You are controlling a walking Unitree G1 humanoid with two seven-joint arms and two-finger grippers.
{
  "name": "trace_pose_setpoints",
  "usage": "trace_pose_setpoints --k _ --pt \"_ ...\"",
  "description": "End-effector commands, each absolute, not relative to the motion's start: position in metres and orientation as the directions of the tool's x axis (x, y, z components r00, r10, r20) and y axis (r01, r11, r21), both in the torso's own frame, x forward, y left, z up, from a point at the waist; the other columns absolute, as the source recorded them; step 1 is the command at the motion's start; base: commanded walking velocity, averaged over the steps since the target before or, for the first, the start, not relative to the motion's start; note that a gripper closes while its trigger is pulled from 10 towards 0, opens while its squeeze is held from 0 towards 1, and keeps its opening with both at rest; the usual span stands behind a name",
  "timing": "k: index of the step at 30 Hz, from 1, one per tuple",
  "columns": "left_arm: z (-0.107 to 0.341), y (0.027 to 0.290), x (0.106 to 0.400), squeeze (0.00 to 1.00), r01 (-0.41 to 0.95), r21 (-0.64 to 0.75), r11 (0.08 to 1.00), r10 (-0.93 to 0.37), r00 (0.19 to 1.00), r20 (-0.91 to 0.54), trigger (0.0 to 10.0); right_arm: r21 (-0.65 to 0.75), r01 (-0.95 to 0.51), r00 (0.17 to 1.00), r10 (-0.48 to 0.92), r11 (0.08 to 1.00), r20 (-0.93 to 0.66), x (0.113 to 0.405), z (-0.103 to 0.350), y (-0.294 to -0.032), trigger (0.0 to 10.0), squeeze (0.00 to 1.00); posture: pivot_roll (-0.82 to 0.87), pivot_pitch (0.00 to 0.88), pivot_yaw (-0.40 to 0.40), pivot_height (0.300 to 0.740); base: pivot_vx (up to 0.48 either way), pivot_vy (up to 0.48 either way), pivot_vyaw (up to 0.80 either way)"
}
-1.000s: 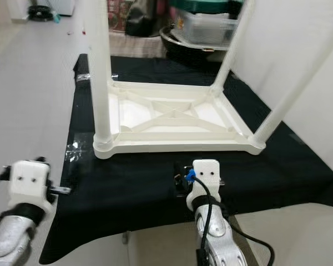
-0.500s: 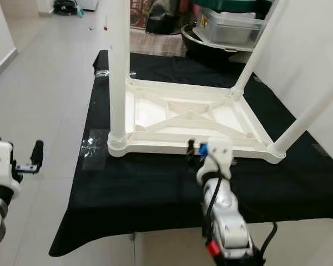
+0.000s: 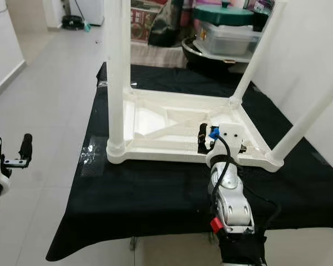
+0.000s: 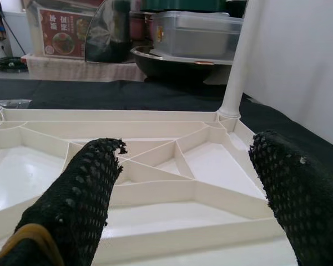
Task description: Building children table
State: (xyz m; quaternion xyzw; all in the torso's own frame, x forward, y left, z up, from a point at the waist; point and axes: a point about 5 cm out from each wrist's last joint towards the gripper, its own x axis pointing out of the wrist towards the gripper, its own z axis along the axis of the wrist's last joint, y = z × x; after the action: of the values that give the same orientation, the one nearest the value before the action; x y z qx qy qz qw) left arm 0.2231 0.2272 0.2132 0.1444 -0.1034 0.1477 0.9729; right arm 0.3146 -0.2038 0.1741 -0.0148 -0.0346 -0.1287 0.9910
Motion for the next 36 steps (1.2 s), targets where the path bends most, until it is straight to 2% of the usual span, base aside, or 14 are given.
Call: trace_pose_setpoints --k 1,22,28,30,31,32,34,35,36 --pt "0.212 0.230 0.224 0.00 -0.327 0.265 0.907 0.269 0.935 0.232 10.0 -0.018 0.256 0.964 -0.254 0.967 0.077 0.317 0.174 -0.203 10.0 0.00 0.16 0.066 -0.128 0.740 0.341 0.000 0.00" --pt "0.207 0.228 0.223 0.00 -0.313 0.263 0.913 0.265 0.943 0.203 10.0 -0.015 0.259 0.963 -0.257 0.966 0.078 0.317 0.174 -0.200 10.0 0.00 0.16 0.077 -0.125 0.740 0.016 0.000 0.00" --pt "0.200 0.218 0.222 0.00 -0.248 0.237 0.939 0.213 0.963 0.164 10.0 0.029 0.245 0.967 -0.247 0.969 0.068 0.324 0.176 -0.207 10.0 0.00 0.16 0.081 -0.121 0.740 0.000 0.000 0.00" --pt "0.196 0.212 0.220 0.00 -0.210 0.250 0.945 0.176 0.973 0.152 10.0 0.025 0.220 0.973 -0.221 0.975 0.065 0.328 0.178 -0.211 10.0 0.00 0.16 0.081 -0.121 0.740 0.000 0.000 0.00" --pt "0.188 0.201 0.217 0.00 -0.137 0.232 0.963 0.113 0.987 0.114 10.0 0.015 0.129 0.990 -0.130 0.991 0.046 0.336 0.179 -0.217 10.0 0.00 0.16 0.089 -0.118 0.740 0.000 0.000 0.00" --pt "0.188 0.201 0.217 0.00 -0.137 0.232 0.963 0.113 0.987 0.114 10.0 0.015 0.129 0.990 -0.130 0.991 0.046 0.336 0.179 -0.217 10.0 0.00 0.16 0.089 -0.118 0.740 0.000 0.000 0.00" --pt "0.176 0.184 0.210 0.00 -0.013 0.205 0.979 0.002 0.998 0.056 10.0 0.014 -0.027 1.000 0.027 1.000 0.015 0.345 0.183 -0.228 10.0 0.00 0.16 0.097 -0.122 0.740 0.000 0.000 0.00" --pt "0.176 0.184 0.210 0.00 -0.013 0.205 0.979 0.002 0.998 0.056 10.0 0.014 -0.027 1.000 0.027 1.000 0.015 0.345 0.183 -0.228 10.0 0.00 0.16 0.097 -0.122 0.740 0.000 0.000 0.00" --pt "0.170 0.176 0.205 0.00 0.052 0.210 0.976 -0.059 0.998 0.027 10.0 0.018 -0.116 0.993 0.116 0.993 -0.009 0.349 0.186 -0.235 10.0 0.09 0.16 0.099 -0.122 0.740 0.000 0.000 0.00"
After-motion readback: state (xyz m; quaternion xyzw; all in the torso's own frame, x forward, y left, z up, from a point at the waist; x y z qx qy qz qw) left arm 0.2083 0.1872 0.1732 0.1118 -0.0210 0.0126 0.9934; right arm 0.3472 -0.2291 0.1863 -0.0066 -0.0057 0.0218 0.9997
